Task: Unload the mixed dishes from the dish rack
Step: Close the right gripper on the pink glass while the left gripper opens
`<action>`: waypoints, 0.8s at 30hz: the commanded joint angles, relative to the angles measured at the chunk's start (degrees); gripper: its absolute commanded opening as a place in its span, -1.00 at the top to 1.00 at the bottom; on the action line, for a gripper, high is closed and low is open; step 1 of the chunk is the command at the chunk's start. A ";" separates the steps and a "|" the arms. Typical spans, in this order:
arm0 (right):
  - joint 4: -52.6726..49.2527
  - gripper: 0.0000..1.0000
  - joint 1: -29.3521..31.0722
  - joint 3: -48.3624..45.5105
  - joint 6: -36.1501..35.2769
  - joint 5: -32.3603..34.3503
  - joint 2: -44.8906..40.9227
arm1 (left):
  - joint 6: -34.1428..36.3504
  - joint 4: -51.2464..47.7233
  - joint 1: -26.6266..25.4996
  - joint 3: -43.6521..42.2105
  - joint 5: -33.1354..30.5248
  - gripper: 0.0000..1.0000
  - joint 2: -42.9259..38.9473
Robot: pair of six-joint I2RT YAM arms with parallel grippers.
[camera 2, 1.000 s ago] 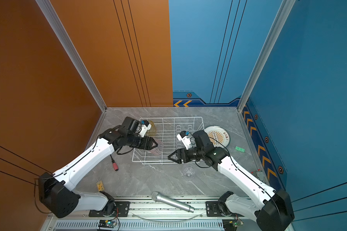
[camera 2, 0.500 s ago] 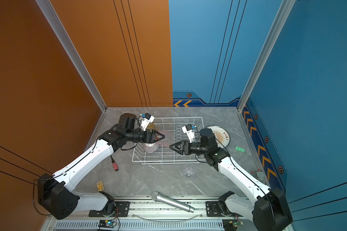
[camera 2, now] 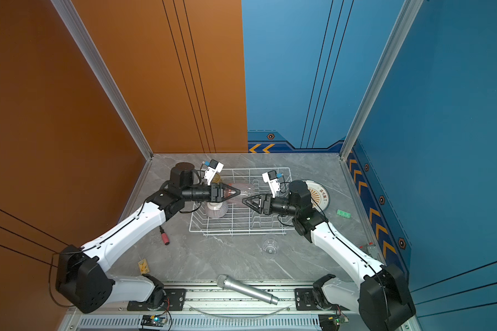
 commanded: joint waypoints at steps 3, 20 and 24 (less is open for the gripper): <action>6.34 0.16 -0.24 2.08 2.29 -1.71 0.11 | -2.63 6.23 -0.79 -1.05 2.83 0.27 1.18; 5.50 1.00 -0.16 3.31 2.59 -2.13 0.64 | -2.76 7.85 -1.96 -0.55 1.41 -0.34 1.87; 0.47 1.00 0.34 4.93 -0.26 -2.60 0.07 | -0.30 2.99 -1.62 0.88 -0.55 -0.70 1.22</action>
